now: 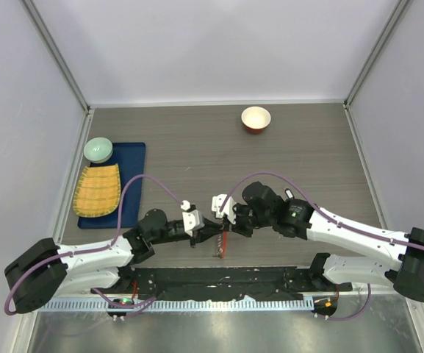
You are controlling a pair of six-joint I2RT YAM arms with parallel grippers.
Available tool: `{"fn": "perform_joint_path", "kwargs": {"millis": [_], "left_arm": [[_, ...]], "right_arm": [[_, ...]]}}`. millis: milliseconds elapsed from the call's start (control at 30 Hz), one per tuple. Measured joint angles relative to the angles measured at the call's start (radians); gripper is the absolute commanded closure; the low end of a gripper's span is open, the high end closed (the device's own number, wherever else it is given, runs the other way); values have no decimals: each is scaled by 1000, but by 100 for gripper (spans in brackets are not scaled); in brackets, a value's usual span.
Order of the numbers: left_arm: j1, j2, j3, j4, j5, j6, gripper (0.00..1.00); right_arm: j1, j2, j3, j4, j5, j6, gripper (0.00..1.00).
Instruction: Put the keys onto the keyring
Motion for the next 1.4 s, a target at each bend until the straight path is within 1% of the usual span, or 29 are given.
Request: {"fn": "perform_joint_path", "kwargs": {"millis": [100,200,467,533,600,633,667,833,933,1033,1233,1367,1400], "left_arm": [[0,1,8,-17,0,0,86],[0,1,17,-38,0,4,86],[0,-4,48,-97,-22,23,81],[-1,-8,52,-107,-36,23,75],[-2,-10,58,-129,-60,24,72],[-2,-10,61,-138,-72,24,65],[-2,-10,65,-154,-92,23,61],[-2,-11,67,-192,-162,19,45],[-2,-24,58,-208,-186,16,39],[-1,-65,27,-195,-187,11,37],[-1,-175,-11,-181,-181,14,37],[-1,-237,-16,-179,-176,14,43],[-1,-247,-16,-179,-173,14,46]], "right_arm": [[0,0,0,-4,1,0,99],[0,0,0,-5,7,0,99],[0,-23,-3,-6,31,0,99],[0,-29,-6,-3,35,0,99],[0,-30,-7,-4,39,0,99],[0,-31,-8,-5,41,1,99],[0,-30,-9,-4,42,1,99],[0,-32,-13,-4,45,2,99],[0,-38,-13,7,46,3,99],[0,-45,-13,18,45,4,99],[0,-45,-13,21,45,4,99],[0,-45,-13,23,45,4,99],[0,-45,-13,24,44,4,99]]}}
